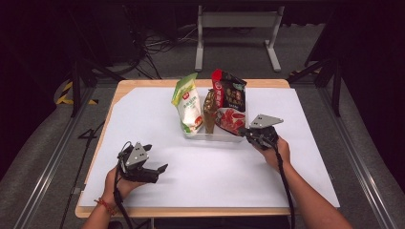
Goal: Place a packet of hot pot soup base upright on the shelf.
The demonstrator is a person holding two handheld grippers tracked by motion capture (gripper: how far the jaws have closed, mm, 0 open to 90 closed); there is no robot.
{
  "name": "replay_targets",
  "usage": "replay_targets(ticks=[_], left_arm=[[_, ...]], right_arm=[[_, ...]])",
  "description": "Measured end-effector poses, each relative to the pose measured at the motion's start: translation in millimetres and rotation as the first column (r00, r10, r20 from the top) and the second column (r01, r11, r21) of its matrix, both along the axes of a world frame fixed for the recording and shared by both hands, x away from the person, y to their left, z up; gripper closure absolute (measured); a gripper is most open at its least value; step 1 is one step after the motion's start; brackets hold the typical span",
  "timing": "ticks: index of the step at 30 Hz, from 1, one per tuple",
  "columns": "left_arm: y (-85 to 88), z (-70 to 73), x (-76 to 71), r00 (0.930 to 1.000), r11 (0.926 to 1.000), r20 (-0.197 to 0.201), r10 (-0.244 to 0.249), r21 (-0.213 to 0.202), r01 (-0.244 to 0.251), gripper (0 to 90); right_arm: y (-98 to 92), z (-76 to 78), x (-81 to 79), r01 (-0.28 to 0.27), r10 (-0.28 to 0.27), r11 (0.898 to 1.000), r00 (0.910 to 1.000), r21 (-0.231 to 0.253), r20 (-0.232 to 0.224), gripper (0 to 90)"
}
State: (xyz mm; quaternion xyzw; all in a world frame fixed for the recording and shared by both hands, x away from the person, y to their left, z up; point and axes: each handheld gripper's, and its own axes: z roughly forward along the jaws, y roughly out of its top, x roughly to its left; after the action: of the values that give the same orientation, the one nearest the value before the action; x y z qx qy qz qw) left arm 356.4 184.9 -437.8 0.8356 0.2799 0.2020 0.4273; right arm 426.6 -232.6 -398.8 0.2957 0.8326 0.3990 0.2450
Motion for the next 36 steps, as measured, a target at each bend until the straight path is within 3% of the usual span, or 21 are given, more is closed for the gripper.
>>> replay_targets(ticks=[5,9,14,26,28,34,36], left_arm=[[2.0,-0.2,0.3,1.0,0.9999,-0.002,0.009,-0.008,-0.01,10.6],[0.3,-0.1,0.3,1.0,1.0,-0.001,0.0,-0.001,0.0,10.6],[-1.0,0.4,-0.3,1.0,1.0,0.004,-0.003,0.002,0.003,10.6],[-1.2,-0.3,0.5,1.0,1.0,-0.004,-0.003,-0.004,0.003,10.6],[-0.8,-0.8,0.8,1.0,1.0,-0.006,-0.003,-0.004,0.003,10.6],[-0.7,-0.4,0.8,1.0,1.0,-0.004,0.001,-0.006,-0.001,10.6],[-0.8,-0.6,1.0,1.0,1.0,-0.005,0.001,-0.006,-0.001,10.6]], right_arm=[[0.6,1.2,-6.7,0.018,-0.018,1.0,0.9998,-0.008,0.011,90.0],[-5.9,0.9,-11.4,0.03,-0.03,0.999,0.9995,-0.013,-0.005,90.0],[-6.2,-0.5,-14.2,0.041,-0.041,0.999,0.999,-0.025,0.015,90.0],[4.7,-9.3,0.3,0.083,-0.083,0.997,0.9963,-0.011,-0.021,90.0],[7.1,-9.1,0.0,0.085,-0.085,0.996,0.9963,-0.025,-0.015,90.0],[6.4,-4.1,-4.4,0.079,-0.079,0.997,0.9969,0.004,-0.008,87.1],[6.6,-1.7,-6.5,0.078,-0.078,0.997,0.997,-0.006,0.003,87.5]])
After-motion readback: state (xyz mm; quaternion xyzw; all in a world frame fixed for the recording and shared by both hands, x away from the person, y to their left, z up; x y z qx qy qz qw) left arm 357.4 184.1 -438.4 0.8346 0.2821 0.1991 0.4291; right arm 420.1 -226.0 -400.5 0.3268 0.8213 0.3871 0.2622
